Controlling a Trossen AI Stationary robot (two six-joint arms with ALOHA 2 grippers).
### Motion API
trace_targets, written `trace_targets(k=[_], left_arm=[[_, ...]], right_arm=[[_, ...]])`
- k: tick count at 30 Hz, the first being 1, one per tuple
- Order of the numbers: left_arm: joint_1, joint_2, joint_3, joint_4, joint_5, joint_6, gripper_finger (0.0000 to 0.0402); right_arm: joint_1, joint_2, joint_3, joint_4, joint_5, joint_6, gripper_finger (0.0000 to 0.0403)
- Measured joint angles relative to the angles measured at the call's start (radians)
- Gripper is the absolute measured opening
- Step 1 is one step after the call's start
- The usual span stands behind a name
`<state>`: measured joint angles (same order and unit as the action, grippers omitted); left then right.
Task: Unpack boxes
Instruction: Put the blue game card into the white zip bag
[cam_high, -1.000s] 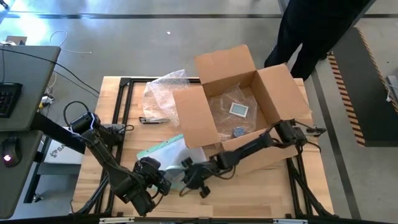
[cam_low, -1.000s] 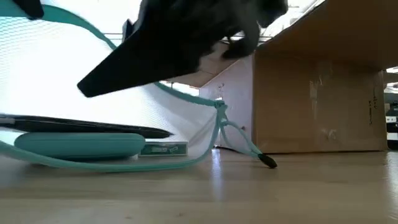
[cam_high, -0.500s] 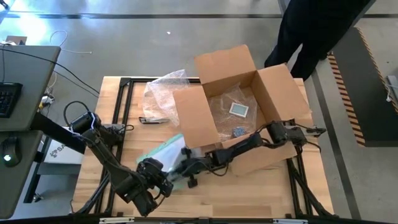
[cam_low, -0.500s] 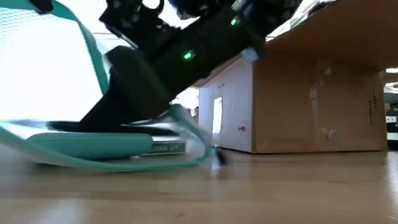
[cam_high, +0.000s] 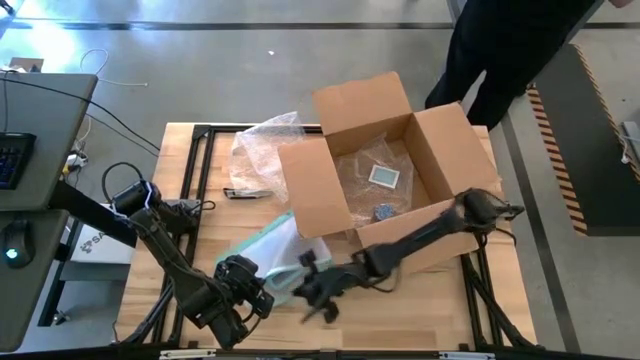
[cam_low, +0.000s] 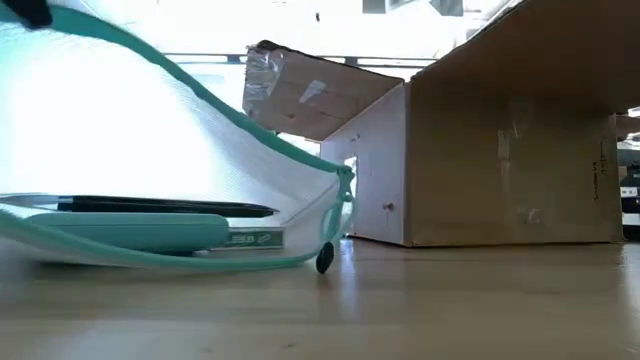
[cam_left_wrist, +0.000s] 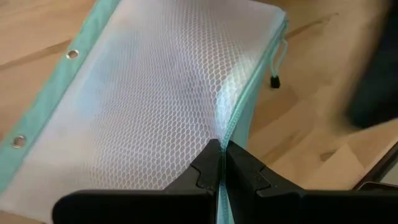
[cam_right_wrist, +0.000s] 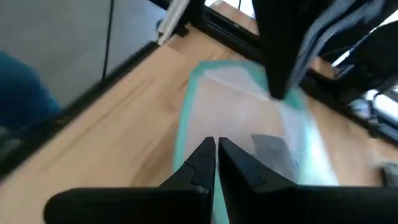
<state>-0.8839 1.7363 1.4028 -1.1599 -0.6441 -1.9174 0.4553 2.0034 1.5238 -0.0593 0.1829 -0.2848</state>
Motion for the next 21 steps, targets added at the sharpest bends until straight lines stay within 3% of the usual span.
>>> trace_targets(k=[7, 12, 15, 18, 21], left_arm=[[-0.002, 0.001, -0.048, 0.067, -0.012, 0.011, 0.0], [-0.002, 0.017, -0.049, 0.066, -0.072, 0.038, 0.0], [0.007, 0.017, -0.049, 0.064, -0.103, 0.061, 0.0], [0.025, 0.017, -0.049, 0.064, -0.136, 0.095, 0.0], [0.048, 0.017, -0.049, 0.065, -0.158, 0.146, 0.0]], right_arm=[[0.089, -0.343, -0.096, -0.401, 0.334, 0.006, 0.0], [0.029, -0.658, -0.275, -0.636, 0.535, 0.204, 0.0], [-0.061, -0.825, -0.378, -0.711, 0.52, 0.351, 0.0002], [-0.203, -0.935, -0.441, -0.767, 0.369, 0.407, 0.002], [-0.363, -0.96, -0.481, -0.79, 0.188, 0.404, 0.0065]])
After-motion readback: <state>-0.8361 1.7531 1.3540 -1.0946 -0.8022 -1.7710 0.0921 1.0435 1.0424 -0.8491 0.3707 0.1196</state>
